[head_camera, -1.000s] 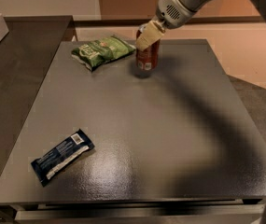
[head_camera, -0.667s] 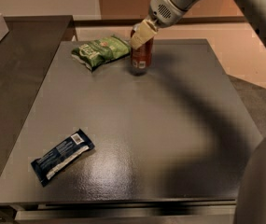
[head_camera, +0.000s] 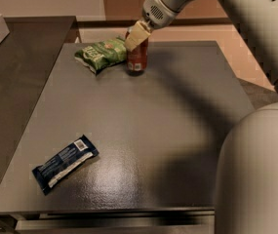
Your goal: Move coke can near green jalapeno chip bag
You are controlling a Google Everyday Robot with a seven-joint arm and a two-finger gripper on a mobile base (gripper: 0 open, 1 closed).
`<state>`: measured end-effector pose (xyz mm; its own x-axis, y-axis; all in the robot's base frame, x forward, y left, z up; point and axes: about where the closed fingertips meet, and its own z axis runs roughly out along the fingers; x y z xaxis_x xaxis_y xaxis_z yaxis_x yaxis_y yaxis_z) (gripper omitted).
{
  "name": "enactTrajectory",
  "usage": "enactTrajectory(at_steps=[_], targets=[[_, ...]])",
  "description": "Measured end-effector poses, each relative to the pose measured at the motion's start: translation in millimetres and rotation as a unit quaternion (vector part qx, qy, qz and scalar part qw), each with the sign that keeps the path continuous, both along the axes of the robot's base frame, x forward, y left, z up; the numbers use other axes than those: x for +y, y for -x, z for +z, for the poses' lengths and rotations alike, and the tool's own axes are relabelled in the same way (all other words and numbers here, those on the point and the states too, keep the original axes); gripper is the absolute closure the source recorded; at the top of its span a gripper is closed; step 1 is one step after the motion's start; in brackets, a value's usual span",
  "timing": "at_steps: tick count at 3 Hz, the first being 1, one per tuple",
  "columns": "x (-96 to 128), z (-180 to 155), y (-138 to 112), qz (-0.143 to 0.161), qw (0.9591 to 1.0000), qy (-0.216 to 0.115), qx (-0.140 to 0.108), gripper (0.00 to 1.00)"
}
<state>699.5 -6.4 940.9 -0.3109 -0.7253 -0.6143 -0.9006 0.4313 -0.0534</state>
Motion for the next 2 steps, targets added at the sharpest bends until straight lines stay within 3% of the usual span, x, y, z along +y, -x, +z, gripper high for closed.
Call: enactTrajectory(at_steps=[2], targets=[[16.0,-18.7,-14.6,0.004,0.9999,0.005,0.015,0.35]])
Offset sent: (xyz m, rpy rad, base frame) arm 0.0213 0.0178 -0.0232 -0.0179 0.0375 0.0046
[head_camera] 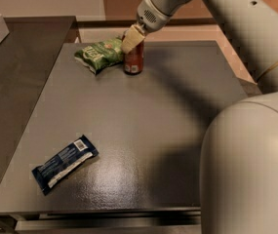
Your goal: Move coke can near green jalapeno chip bag
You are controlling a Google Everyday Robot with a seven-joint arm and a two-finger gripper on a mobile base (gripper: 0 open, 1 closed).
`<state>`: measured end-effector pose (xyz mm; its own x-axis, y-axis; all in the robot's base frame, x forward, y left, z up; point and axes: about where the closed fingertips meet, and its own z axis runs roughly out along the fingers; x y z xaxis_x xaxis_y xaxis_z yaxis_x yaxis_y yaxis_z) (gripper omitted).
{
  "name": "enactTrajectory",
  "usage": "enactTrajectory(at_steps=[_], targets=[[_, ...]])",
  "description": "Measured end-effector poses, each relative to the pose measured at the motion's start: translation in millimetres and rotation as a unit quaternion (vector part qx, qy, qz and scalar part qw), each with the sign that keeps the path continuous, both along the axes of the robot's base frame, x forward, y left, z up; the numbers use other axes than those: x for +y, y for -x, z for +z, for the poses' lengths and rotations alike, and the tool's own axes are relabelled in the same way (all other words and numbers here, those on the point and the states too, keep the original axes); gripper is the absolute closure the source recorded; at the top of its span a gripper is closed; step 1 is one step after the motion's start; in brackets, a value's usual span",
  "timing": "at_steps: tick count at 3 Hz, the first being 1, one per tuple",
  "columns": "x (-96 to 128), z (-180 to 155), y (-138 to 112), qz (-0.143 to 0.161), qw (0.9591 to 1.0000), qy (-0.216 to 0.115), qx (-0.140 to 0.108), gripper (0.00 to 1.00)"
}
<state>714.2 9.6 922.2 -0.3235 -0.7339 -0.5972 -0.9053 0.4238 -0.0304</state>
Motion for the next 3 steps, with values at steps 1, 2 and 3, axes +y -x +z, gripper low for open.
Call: enactTrajectory(at_steps=[1,2,3], targets=[[2.1,-2.6,-0.2,0.001,1.0000,0.000,0.002,0.13],[4.2,-5.2,-0.6,0.003,1.0000,0.000,0.004,0.00],[4.3,-5.3,-0.6,0.003,1.0000,0.000,0.004,0.00]])
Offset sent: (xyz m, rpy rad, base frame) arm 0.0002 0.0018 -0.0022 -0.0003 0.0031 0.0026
